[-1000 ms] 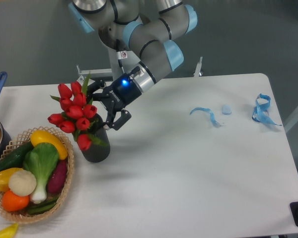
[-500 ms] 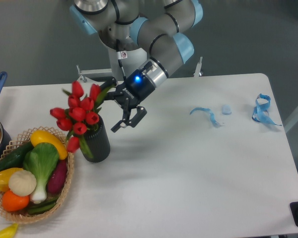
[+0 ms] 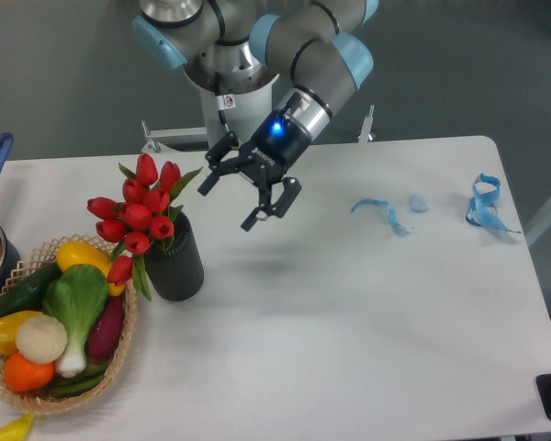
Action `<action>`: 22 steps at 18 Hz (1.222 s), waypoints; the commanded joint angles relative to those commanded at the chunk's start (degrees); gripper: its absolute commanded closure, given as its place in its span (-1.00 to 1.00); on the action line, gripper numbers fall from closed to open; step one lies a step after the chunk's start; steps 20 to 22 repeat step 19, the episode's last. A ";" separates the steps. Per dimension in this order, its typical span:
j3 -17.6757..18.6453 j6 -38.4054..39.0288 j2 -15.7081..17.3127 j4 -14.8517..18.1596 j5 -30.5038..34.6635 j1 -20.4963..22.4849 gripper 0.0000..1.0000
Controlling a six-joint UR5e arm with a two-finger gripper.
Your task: Insert the flowers into the vase
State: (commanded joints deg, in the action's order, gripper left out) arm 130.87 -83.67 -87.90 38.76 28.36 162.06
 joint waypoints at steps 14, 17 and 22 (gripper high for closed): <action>-14.76 4.92 -4.72 3.07 42.89 -0.26 -1.00; -16.87 4.83 -8.33 3.69 51.85 -0.26 -1.00; -16.97 4.83 -9.39 3.87 55.91 0.36 -1.00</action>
